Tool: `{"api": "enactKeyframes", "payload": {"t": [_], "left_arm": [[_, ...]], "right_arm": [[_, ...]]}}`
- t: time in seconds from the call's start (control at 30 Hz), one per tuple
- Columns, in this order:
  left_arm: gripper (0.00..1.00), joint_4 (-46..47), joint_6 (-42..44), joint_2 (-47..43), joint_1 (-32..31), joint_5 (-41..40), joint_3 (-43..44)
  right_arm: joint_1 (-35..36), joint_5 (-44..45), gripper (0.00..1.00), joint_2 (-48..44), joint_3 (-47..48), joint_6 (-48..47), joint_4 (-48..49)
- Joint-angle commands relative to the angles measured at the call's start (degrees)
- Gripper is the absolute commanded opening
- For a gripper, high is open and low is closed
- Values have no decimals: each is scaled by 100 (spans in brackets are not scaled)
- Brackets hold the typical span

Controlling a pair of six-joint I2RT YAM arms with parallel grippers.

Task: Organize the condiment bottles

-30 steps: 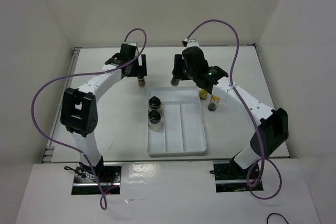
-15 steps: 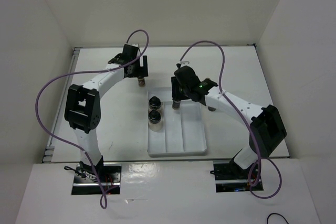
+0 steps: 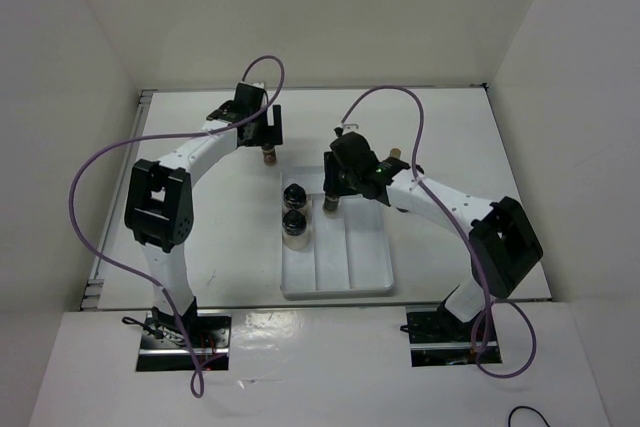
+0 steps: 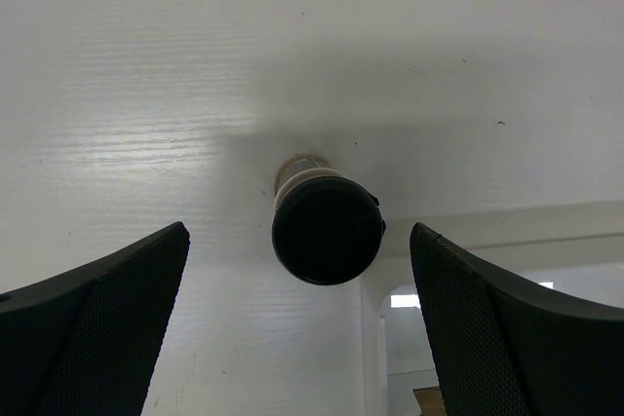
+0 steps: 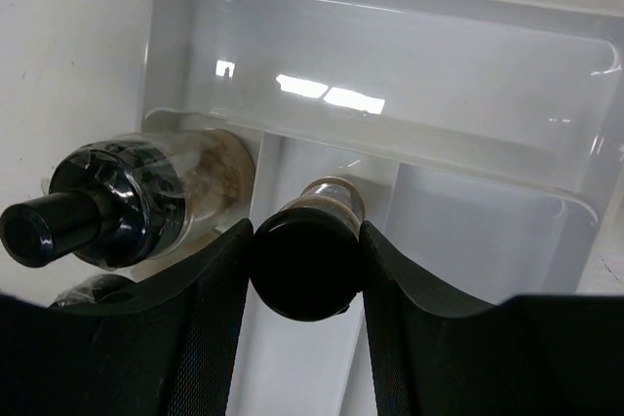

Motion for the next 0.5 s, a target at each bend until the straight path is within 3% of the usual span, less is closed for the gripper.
{"api": "enactKeyframes", "payload": {"t": [0.0, 0.23, 0.3, 0.4, 0.47], "left_arm": [[100, 75, 161, 169, 19, 3, 244], [100, 22, 214, 275, 19, 3, 297], [100, 22, 214, 275, 19, 3, 297], [100, 22, 266, 337, -34, 3, 350], [100, 22, 319, 398, -34, 3, 402]], "right_arm": [[60, -33, 0, 167, -6, 64, 504], [112, -33, 0, 273, -6, 64, 680], [113, -33, 6, 326, -6, 64, 680], [113, 89, 45, 387, 47, 64, 575], [165, 90, 64, 335, 47, 64, 574]]}}
